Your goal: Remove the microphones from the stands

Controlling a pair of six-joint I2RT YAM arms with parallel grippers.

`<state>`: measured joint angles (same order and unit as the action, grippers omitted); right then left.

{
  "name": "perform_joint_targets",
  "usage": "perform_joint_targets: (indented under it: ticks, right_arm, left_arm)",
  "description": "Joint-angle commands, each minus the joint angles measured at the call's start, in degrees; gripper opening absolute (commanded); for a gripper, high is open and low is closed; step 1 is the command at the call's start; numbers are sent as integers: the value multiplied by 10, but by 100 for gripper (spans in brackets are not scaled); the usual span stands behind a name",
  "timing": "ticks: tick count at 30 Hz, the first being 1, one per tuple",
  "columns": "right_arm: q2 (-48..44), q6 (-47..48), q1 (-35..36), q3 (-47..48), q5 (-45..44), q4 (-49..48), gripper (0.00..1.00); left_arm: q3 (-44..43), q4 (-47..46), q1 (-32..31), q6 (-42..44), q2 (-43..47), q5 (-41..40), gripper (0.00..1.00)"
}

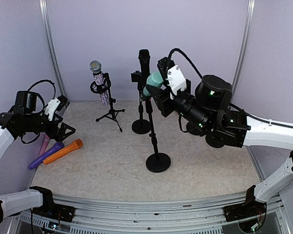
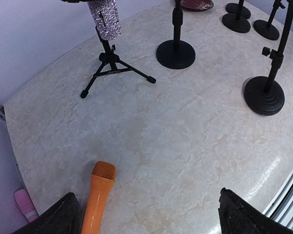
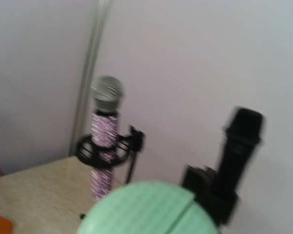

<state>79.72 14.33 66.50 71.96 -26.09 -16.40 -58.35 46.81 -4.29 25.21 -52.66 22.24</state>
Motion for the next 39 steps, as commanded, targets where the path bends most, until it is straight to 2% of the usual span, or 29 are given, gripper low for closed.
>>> perform_joint_targets:
  ticks: [1, 6, 18, 22, 26, 30, 35, 36, 39]
  right_arm:
    - [51, 17, 24, 66, 36, -121, 0]
    - [121, 42, 27, 109, 65, -213, 0]
    - [278, 96, 27, 215, 106, -421, 0]
    - [281, 101, 33, 188, 109, -478, 0]
    - [259, 96, 43, 119, 109, -490, 0]
    - [239, 80, 55, 48, 98, -496, 3]
    - [213, 67, 78, -24, 69, -491, 16]
    - [210, 71, 83, -33, 60, -492, 22]
    - [197, 74, 97, -52, 44, -478, 48]
  left_arm:
    - [-9, -33, -9, -37, -1, 68, 93]
    - [-4, -66, -15, -56, -14, 82, 91]
    - [-17, -41, -15, -27, 8, 62, 91]
    - [-14, -45, -16, -28, 12, 59, 89]
    - [-8, -68, -29, -48, 12, 70, 87]
    - [-6, -99, -37, -87, -9, 107, 79]
    - [-24, -106, -55, -104, -41, 141, 74]
    - [-26, -106, -57, -106, -45, 147, 74]
    - [-28, -106, -68, -107, -48, 159, 75]
